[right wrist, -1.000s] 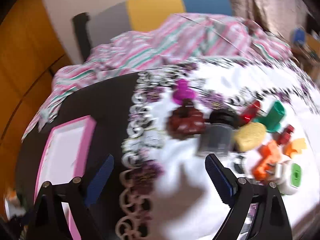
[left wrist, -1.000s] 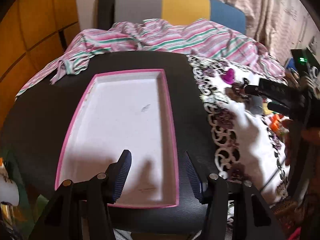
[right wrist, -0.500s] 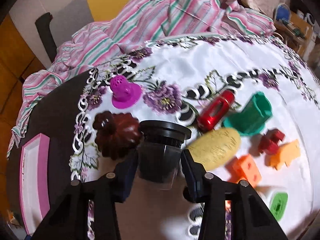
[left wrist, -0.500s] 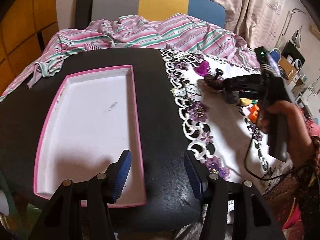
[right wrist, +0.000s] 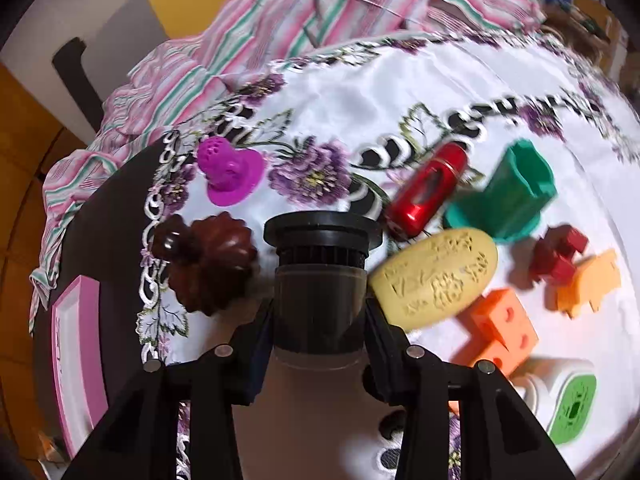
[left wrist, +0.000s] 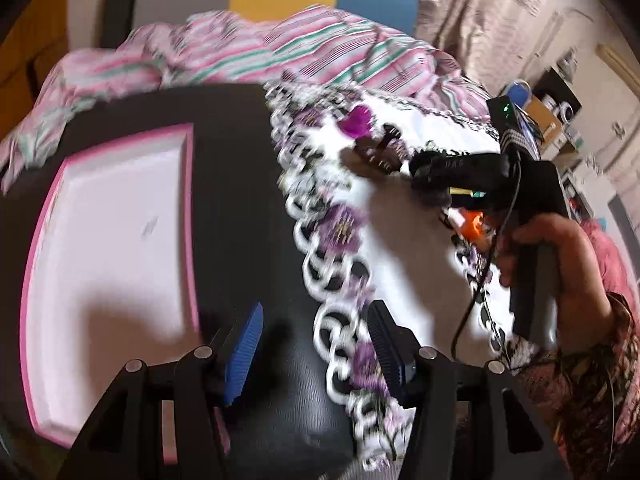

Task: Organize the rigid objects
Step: 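Move the right tool to the black-capped clear cylinder and grasp it, then grasp the dark brown flower knob with the left tool while the right tool holds the cylinder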

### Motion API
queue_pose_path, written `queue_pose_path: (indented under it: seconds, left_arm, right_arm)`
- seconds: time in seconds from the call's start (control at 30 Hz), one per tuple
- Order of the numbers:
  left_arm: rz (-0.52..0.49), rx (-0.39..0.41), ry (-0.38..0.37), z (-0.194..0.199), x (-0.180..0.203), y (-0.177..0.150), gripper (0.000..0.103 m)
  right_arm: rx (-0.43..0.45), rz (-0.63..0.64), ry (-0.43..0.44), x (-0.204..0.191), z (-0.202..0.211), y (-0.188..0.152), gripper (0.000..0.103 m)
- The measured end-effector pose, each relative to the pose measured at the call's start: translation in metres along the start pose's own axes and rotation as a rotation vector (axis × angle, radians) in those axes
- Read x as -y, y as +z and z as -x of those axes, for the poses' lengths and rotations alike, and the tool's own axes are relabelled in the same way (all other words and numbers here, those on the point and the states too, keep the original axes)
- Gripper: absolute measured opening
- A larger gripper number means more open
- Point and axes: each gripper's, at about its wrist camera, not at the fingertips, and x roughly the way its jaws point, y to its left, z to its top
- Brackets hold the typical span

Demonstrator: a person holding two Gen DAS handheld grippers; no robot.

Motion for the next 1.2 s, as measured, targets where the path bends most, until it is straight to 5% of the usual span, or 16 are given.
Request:
queue_pose_path:
  seconds: [0.2, 0.53, 0.97, 1.2]
  left_arm:
    - [-0.091, 0.098, 0.053, -0.02, 0.028, 0.049, 0.055]
    - [-0.209, 0.123, 0.065, -0.083, 0.072, 0.115, 0.055]
    - [-0.29, 0.131, 0.087, -0.134, 0.086, 0.137, 0.04]
    - [-0.282, 0.129, 0.024, -0.144, 0.086, 0.14, 0.025]
  right_arm:
    - [-0.004, -0.036, 0.0, 0.011, 0.003, 0.001, 0.043]
    - [-0.013, -0.064, 0.022, 0.02, 0.003, 0.002, 0.043]
    - [-0.018, -0.09, 0.02, 0.024, 0.004, -0.001, 0.043]
    - [-0.018, -0.084, 0.015, 0.023, 0.004, -0.001, 0.043]
